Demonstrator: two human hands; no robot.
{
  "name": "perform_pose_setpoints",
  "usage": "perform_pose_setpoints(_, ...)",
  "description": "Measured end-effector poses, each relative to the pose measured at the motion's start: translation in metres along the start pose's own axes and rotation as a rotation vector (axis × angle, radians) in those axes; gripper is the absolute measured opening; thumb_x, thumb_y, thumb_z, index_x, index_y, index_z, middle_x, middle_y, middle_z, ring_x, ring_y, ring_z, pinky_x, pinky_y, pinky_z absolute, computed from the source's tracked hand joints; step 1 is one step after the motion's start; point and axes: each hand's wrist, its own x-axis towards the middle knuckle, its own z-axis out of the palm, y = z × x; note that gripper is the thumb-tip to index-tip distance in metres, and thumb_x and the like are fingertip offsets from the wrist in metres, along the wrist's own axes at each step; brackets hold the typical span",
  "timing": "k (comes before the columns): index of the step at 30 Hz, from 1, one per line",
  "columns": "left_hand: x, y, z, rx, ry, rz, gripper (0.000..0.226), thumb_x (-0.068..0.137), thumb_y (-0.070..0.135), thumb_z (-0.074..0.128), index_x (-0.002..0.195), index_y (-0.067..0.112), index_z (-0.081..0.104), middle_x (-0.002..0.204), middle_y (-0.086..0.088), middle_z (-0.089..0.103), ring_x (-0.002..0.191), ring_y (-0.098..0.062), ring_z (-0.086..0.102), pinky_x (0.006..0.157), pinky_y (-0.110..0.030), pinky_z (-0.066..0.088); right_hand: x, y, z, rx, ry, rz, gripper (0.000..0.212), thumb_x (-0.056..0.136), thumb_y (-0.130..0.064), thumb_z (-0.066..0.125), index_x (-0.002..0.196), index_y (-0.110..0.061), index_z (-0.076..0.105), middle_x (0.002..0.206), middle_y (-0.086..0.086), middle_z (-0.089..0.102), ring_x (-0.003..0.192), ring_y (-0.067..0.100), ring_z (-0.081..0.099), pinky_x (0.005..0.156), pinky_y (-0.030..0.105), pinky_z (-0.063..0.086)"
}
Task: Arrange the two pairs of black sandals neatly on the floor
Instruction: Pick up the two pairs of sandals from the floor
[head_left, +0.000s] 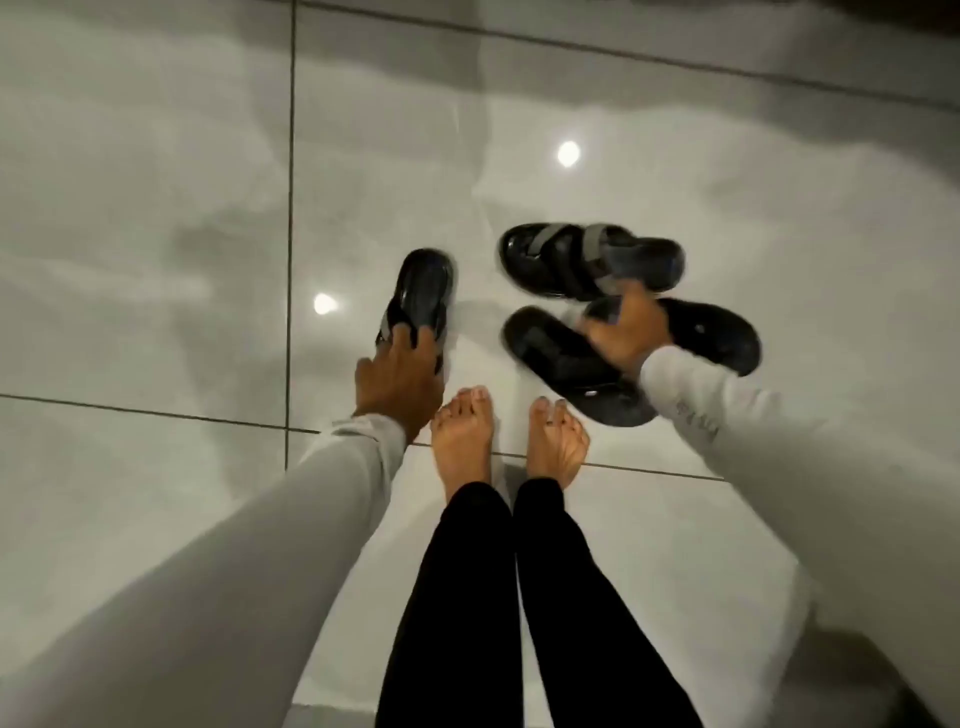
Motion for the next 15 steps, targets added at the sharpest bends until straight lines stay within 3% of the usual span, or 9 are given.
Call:
perform_pose_setpoints(2, 0.035, -0.008, 0.009, -0.038, 0.005, 0.006, 0.051, 0.096, 0.031, 0.050, 0.143, 0.012, 0.039, 0.139, -0.016, 0.046, 0.112, -0.040, 0.061, 0.085, -0.047, 0.051, 0.046, -0.009, 0.011, 0.266, 0.038, 0.097, 0.058, 0.088, -0.025, 0.068, 0.141, -0.012, 0.046, 0.133, 0.016, 0.064, 0.113, 0.035, 0.067, 0.098, 0.041, 0.056)
perform_pose_setpoints(3, 0.049, -0.011, 0.012, -0.038, -0.006, 0.021, 0.052, 0.096, 0.031, 0.049, 0.143, 0.014, 0.038, 0.138, -0.016, 0.046, 0.111, -0.041, 0.062, 0.084, -0.047, 0.050, 0.066, -0.013, 0.014, 0.349, 0.048, 0.141, 0.057, 0.090, -0.023, 0.066, 0.141, -0.013, 0.045, 0.130, 0.015, 0.066, 0.099, 0.032, 0.072, 0.080, 0.034, 0.063)
perform_pose_setpoints(5, 0.071, -0.019, 0.017, -0.012, -0.098, 0.045, 0.048, 0.094, 0.028, 0.051, 0.140, 0.016, 0.042, 0.135, -0.015, 0.050, 0.108, -0.042, 0.063, 0.082, -0.046, 0.049, 0.100, -0.020, 0.025, 0.427, 0.011, 0.203, 0.054, 0.094, -0.020, 0.064, 0.143, -0.012, 0.042, 0.124, 0.010, 0.067, 0.076, 0.022, 0.072, 0.043, 0.022, 0.053)
perform_pose_setpoints(6, 0.078, -0.023, 0.021, 0.017, -0.156, 0.046, 0.044, 0.093, 0.026, 0.053, 0.135, 0.017, 0.045, 0.132, -0.015, 0.053, 0.108, -0.041, 0.063, 0.082, -0.044, 0.047, 0.109, -0.023, 0.032, 0.413, -0.016, 0.224, 0.055, 0.095, -0.020, 0.062, 0.144, -0.012, 0.040, 0.121, 0.009, 0.066, 0.075, 0.020, 0.071, 0.040, 0.022, 0.048)
perform_pose_setpoints(8, 0.083, -0.031, 0.026, 0.066, -0.241, 0.033, 0.034, 0.093, 0.025, 0.056, 0.126, 0.017, 0.054, 0.126, -0.014, 0.058, 0.111, -0.039, 0.063, 0.083, -0.042, 0.045, 0.118, -0.027, 0.043, 0.349, -0.025, 0.221, 0.051, 0.097, -0.022, 0.059, 0.143, -0.011, 0.041, 0.122, 0.011, 0.068, 0.075, 0.019, 0.068, 0.049, 0.024, 0.049)
perform_pose_setpoints(10, 0.087, -0.043, 0.029, 0.052, -0.227, 0.017, 0.030, 0.094, 0.022, 0.056, 0.123, 0.015, 0.059, 0.123, -0.014, 0.061, 0.110, -0.038, 0.064, 0.086, -0.043, 0.047, 0.118, -0.033, 0.051, 0.229, 0.027, 0.126, 0.036, 0.098, -0.025, 0.057, 0.131, -0.013, 0.050, 0.123, 0.018, 0.069, 0.073, 0.024, 0.069, 0.059, 0.031, 0.058)
perform_pose_setpoints(11, 0.087, -0.047, 0.029, 0.025, -0.196, 0.018, 0.029, 0.095, 0.021, 0.055, 0.122, 0.014, 0.060, 0.121, -0.014, 0.062, 0.108, -0.039, 0.064, 0.087, -0.043, 0.049, 0.115, -0.035, 0.054, 0.146, 0.042, 0.042, 0.029, 0.098, -0.026, 0.056, 0.124, -0.012, 0.054, 0.123, 0.021, 0.069, 0.080, 0.031, 0.071, 0.069, 0.038, 0.061)
perform_pose_setpoints(13, 0.086, -0.058, 0.027, -0.023, -0.130, 0.029, 0.026, 0.096, 0.021, 0.052, 0.119, 0.014, 0.063, 0.118, -0.014, 0.064, 0.105, -0.039, 0.065, 0.085, -0.044, 0.050, 0.106, -0.042, 0.062, 0.000, 0.005, -0.099, 0.031, 0.099, -0.025, 0.053, 0.120, -0.003, 0.059, 0.123, 0.026, 0.067, 0.102, 0.042, 0.069, 0.095, 0.050, 0.054)
perform_pose_setpoints(15, 0.087, -0.068, 0.019, -0.056, -0.080, 0.034, 0.025, 0.098, 0.019, 0.051, 0.118, 0.013, 0.065, 0.118, -0.013, 0.063, 0.105, -0.038, 0.065, 0.085, -0.045, 0.054, 0.094, -0.054, 0.068, -0.091, -0.045, -0.219, 0.028, 0.100, -0.019, 0.051, 0.115, 0.002, 0.062, 0.119, 0.027, 0.068, 0.110, 0.044, 0.065, 0.101, 0.048, 0.049)
